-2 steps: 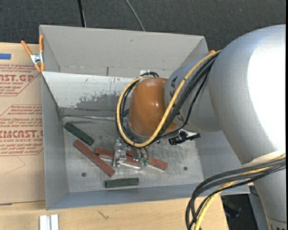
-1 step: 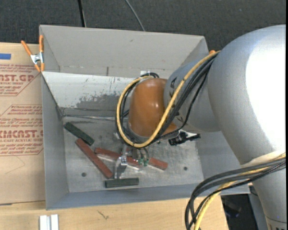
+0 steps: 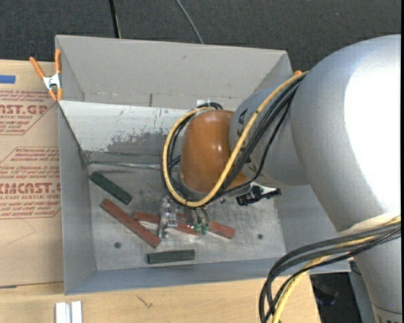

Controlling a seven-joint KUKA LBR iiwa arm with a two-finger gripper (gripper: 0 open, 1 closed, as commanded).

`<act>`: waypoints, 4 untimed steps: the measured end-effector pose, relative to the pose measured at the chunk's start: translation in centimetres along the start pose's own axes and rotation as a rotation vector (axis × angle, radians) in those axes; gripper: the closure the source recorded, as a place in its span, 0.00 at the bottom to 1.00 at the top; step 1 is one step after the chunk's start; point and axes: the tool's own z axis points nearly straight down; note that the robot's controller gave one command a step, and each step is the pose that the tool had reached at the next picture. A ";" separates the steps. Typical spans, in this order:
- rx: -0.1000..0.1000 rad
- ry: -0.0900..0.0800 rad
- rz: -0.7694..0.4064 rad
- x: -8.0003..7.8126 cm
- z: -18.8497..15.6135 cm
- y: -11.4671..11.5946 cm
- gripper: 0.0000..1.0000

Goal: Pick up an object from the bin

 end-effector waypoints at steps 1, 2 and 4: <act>-0.001 -0.011 0.002 -0.2 0.1 -0.1 0.00; 0.001 0.001 0.000 0.0 0.0 0.0 1.00; 0.001 0.003 0.000 0.1 0.0 0.0 1.00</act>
Offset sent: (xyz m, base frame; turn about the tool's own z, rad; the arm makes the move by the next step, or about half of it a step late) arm 0.0000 0.0000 0.0000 0.0000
